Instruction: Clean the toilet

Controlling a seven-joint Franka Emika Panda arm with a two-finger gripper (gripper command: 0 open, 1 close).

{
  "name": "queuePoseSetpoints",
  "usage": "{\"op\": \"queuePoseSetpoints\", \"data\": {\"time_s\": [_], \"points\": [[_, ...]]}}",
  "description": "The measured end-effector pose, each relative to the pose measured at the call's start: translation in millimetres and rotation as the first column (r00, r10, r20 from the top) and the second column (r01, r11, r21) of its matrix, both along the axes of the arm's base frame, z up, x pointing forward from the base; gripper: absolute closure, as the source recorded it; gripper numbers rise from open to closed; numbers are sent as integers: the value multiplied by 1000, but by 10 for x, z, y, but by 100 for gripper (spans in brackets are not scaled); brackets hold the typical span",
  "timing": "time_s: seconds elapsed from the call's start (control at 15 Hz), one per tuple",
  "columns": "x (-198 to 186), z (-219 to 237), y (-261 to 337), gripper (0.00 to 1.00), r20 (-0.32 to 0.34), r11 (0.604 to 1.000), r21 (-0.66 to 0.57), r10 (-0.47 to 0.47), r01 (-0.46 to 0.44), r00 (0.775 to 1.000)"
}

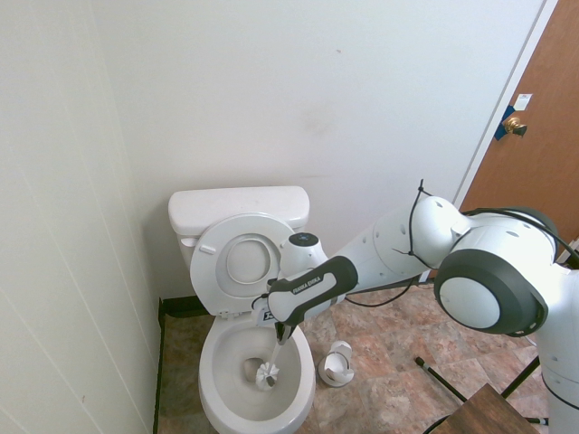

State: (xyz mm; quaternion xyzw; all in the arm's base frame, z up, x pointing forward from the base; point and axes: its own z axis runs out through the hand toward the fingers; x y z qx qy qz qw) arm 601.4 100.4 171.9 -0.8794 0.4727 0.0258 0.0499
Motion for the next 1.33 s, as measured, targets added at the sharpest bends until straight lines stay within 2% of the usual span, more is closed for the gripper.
{"op": "queuePoseSetpoints", "data": {"time_s": [0.33,0.6,0.8,1.0,1.33], "points": [[397,31,-431,100,21,998,-2,-66,66,998],[926,-102,-390,100,40,996,-1,-94,95,995],[1210,-55,-147,100,53,996,-14,-86,87,995],[1316,-105,201,100,62,998,-21,-55,56,997],[1253,-165,636,100,57,999,-40,1,1,998]]}}
